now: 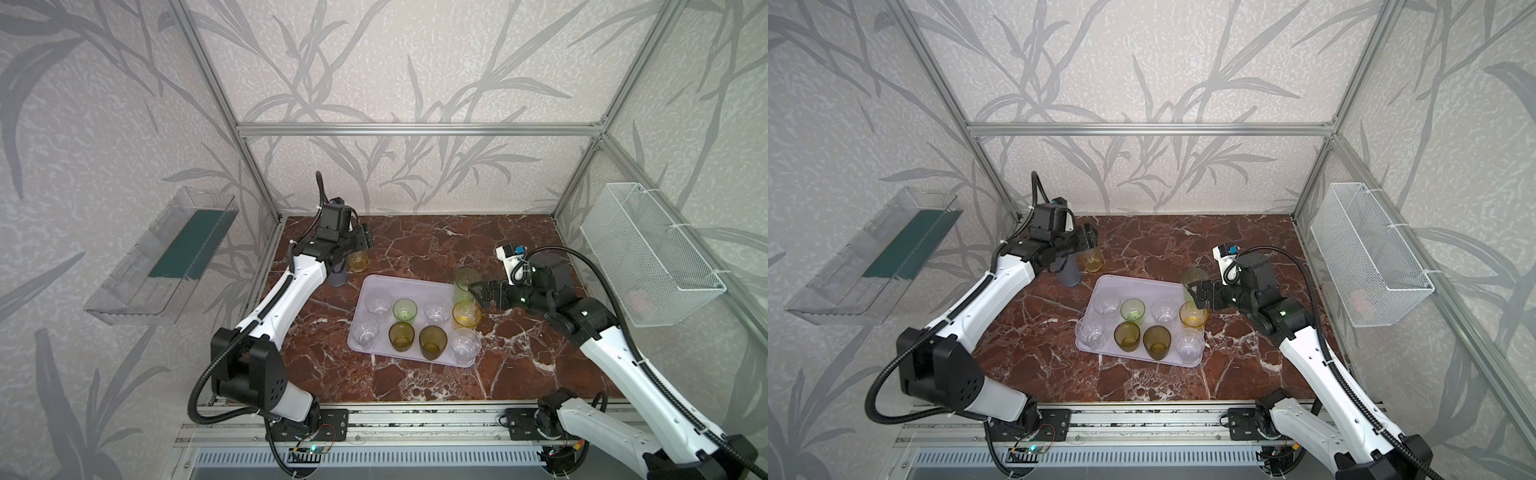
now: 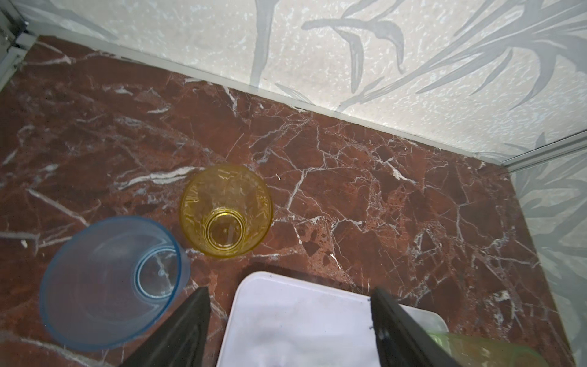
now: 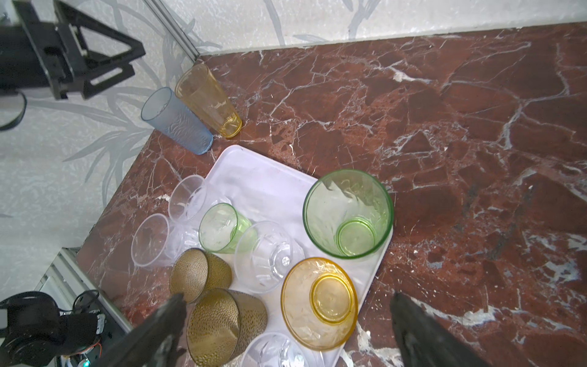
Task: Place the glasses into the tray
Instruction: Pick up the glass from the top-left of the table.
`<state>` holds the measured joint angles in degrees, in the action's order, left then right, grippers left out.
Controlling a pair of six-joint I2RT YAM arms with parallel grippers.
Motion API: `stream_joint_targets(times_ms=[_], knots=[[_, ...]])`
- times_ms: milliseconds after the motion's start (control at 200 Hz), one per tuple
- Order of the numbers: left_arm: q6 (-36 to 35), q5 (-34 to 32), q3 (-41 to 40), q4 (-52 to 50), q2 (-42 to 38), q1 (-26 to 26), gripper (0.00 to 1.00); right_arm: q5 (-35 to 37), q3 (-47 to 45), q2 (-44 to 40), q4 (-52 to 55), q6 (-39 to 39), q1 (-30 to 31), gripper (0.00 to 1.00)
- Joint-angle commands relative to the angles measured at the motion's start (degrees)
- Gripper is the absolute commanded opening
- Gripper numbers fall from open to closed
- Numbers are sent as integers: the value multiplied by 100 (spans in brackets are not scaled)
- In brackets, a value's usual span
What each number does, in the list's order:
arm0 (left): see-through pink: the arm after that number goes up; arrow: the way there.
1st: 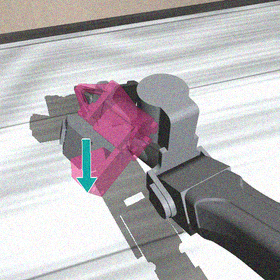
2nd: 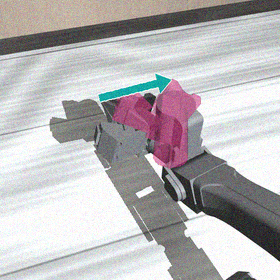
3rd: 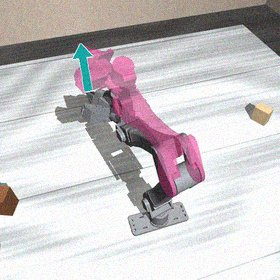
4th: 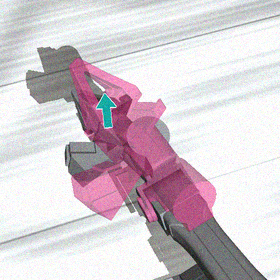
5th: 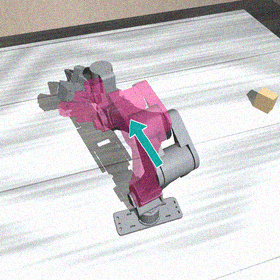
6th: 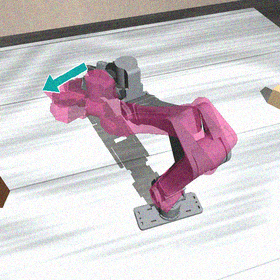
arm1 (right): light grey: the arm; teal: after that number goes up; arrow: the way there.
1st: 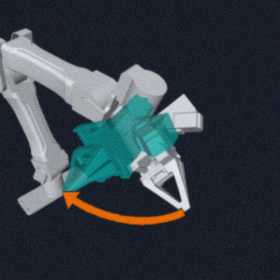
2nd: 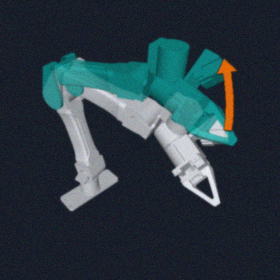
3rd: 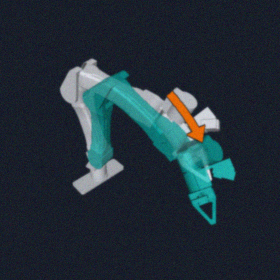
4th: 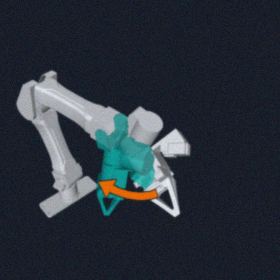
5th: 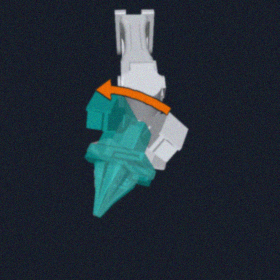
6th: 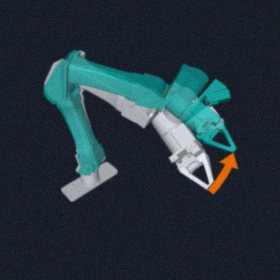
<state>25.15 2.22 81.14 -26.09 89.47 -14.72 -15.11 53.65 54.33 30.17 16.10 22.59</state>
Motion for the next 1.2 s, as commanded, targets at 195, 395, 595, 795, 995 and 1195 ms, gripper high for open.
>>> stream_joint_targets(times_ms=[195,395,595,795,995,1195], knots=[[-398,-121,1516,-1274,1448,5,56,-9,-528,-556,56,-80,-23,99],[-576,-478,2000,-1634,1953,-4,47,70,-591,-607,136,-91,-26,99],[-641,-507,2156,-1717,2224,-4,38,113,-592,-590,141,-63,-27,99],[-712,-518,2210,-1645,2383,-4,23,115,-579,-555,148,-28,-27,99],[-765,-472,2440,-1731,2683,-4,20,184,-592,-599,226,-1,-26,99],[-835,-528,2615,-1782,2887,-4,19,200,-605,-634,270,75,-26,99]])
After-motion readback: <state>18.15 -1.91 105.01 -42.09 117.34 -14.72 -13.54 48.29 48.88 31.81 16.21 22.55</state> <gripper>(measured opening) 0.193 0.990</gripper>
